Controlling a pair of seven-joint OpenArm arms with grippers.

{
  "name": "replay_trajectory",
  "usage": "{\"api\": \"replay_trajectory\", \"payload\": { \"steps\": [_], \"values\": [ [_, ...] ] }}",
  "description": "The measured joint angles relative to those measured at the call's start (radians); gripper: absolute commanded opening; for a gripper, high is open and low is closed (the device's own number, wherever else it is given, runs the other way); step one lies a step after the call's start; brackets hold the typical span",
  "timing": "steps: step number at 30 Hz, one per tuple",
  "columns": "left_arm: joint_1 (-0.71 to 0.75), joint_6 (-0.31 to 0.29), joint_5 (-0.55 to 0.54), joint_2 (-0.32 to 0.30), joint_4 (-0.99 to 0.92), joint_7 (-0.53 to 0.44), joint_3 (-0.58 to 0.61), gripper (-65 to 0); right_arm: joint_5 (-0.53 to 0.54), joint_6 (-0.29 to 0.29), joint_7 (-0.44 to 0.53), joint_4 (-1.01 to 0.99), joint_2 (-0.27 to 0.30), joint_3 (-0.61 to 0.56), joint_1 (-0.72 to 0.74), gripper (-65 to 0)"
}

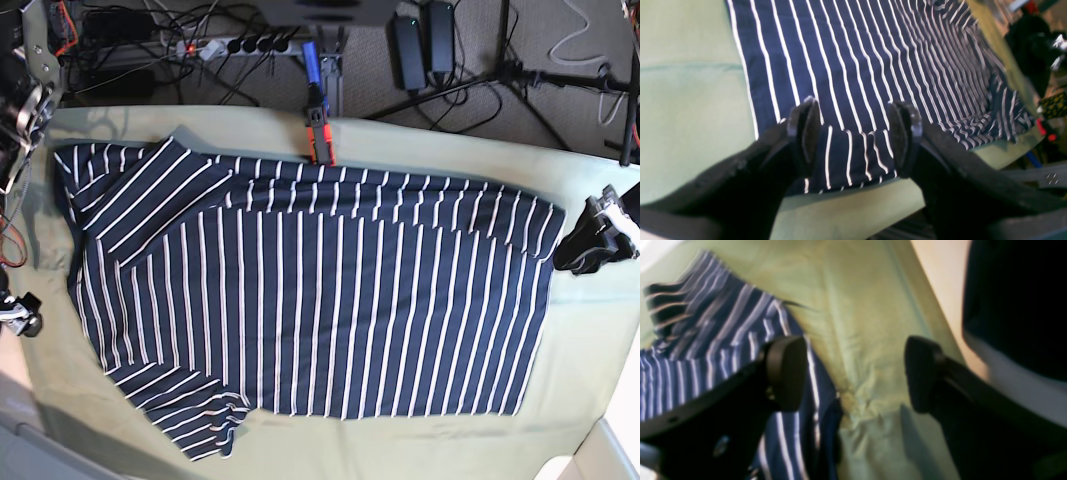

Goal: Fold the T-shirt properly
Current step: 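Release the shirt and move the right gripper to the hem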

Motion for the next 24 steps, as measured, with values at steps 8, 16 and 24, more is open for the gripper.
{"api": "replay_trajectory", "payload": {
  "steps": [8, 16, 24],
  "values": [
    [0.000, 0.000, -0.002, 0.000, 0.008, 0.000, 0.000, -28.7, -0.077, 0.001, 0.064, -0.139, -0.051, -0.107, 0.059, -20.6],
    [0.000, 0.000, -0.001, 0.000, 0.009, 0.000, 0.000, -28.7, -0.102, 0.001, 0.091, -0.140, -0.126, -0.214, 0.058, -20.6],
    [0.000, 0.000, -0.001, 0.000, 0.008, 0.000, 0.000, -28.7, -0.105, 0.001, 0.100, -0.139, -0.148, -0.216, 0.065, -20.6]
  ]
}}
